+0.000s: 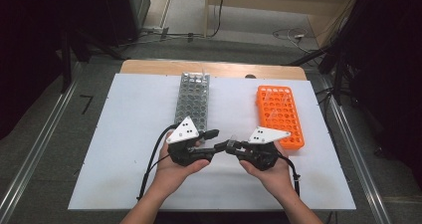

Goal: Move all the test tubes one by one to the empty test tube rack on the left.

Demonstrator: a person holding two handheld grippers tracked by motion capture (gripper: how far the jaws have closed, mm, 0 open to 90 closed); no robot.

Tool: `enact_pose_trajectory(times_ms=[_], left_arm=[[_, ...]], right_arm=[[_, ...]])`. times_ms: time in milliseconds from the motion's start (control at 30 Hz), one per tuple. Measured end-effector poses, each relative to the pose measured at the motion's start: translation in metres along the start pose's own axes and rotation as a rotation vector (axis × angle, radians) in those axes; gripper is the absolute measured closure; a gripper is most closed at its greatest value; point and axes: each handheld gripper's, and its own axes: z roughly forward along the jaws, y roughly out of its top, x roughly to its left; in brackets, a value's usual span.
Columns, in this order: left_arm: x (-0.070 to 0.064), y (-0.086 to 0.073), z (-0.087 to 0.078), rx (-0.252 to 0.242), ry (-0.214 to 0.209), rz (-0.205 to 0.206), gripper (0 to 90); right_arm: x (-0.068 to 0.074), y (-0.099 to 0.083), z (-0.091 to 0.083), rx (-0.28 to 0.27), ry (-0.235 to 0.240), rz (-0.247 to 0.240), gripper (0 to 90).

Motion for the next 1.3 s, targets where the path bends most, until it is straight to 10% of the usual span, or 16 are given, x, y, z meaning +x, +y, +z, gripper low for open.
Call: enact_pose_trajectory(times_ms=[467,1300], left_arm=[[-0.009,-0.002,0.008,0.023,-0.023,0.043,71.2],[-0.009,-0.003,0.005,0.018,0.000,0.086,76.2]], right_arm=[[0.014,0.003,0.007,0.020,0.052,-0.028,74.0],[0.013,0.003,0.009,0.012,0.085,-0.017,71.9]])
